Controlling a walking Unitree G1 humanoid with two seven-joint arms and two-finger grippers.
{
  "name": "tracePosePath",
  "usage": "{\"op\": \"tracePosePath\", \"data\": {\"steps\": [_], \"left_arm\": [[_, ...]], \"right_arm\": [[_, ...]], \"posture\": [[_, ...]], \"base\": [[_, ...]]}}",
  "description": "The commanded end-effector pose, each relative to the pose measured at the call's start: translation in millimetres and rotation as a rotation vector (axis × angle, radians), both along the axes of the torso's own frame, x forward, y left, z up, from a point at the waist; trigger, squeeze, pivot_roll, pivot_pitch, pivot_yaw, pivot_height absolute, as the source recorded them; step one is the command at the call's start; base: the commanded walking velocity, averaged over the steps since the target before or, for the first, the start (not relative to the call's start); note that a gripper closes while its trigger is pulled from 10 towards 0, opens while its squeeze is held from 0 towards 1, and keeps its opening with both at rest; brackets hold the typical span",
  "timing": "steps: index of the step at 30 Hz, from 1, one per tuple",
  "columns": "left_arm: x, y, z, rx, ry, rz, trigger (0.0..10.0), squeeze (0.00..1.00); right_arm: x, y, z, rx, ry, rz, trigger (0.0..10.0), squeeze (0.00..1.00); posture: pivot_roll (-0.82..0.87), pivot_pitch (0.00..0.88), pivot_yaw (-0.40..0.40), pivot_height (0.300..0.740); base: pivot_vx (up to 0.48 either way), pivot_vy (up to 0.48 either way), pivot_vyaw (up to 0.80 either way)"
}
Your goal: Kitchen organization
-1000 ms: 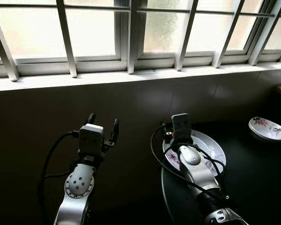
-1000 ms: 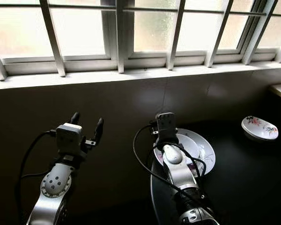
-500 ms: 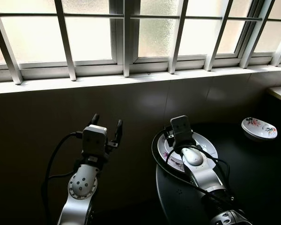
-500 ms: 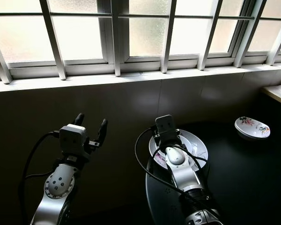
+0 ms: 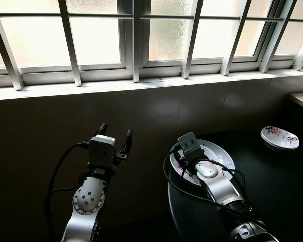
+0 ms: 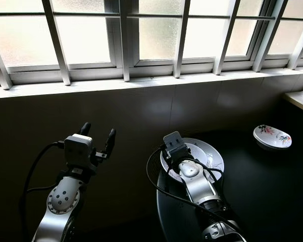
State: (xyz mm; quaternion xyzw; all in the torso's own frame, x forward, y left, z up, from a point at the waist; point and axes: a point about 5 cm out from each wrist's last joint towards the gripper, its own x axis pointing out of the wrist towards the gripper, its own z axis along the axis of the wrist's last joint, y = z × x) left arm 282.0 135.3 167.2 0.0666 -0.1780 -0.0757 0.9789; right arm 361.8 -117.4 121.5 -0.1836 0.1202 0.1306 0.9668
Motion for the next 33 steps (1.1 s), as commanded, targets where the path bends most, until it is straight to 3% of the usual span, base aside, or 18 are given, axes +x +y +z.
{"op": "tracePosePath", "data": {"steps": [1,5,19,29,30,31,33], "left_arm": [[0.4,-0.9,-4.3,0.003,0.02,-0.008,10.0,0.0],[0.7,-0.5,-4.9,0.004,0.023,-0.005,10.0,0.0],[1.7,-0.7,-8.3,0.011,0.037,-0.003,10.0,0.0],[2.4,-1.3,-11.3,0.016,0.044,-0.003,10.0,0.0],[2.5,-1.6,-11.6,0.017,0.045,-0.003,10.0,0.0],[2.6,-1.8,-11.9,0.017,0.046,-0.003,10.0,0.0],[2.7,-2.3,-12.8,0.019,0.049,-0.002,10.0,0.0]], "right_arm": [[1.8,0.4,-1.3,0.007,0.058,0.015,10.0,0.0],[1.8,2.3,0.0,0.041,0.069,0.025,10.0,0.0],[-2.4,-10.4,-19.3,-0.009,0.182,-0.012,10.0,0.0],[-3.4,-19.2,-26.1,-0.053,0.207,-0.006,9.9,0.0],[-3.9,-19.9,-27.4,-0.051,0.209,0.001,4.4,0.0],[-4.2,-20.4,-28.2,-0.05,0.21,0.006,4.4,0.0],[-4.9,-22.1,-30.7,-0.054,0.211,0.01,0.0,0.0]], "posture": [[-0.01,0.0,-0.041,0.736],[-0.01,0.0,-0.041,0.736],[-0.01,0.0,-0.037,0.736],[-0.02,0.0,-0.038,0.736],[-0.02,0.0,-0.039,0.736],[-0.02,0.0,-0.039,0.736],[-0.01,0.0,-0.039,0.736]], "base": [[0.0,0.0,0.0],[0.0,0.0,0.0],[0.0,0.0,0.0],[0.0,0.0,0.0],[0.0,0.0,0.0],[0.0,0.0,0.0],[0.0,0.0,0.0]]}}
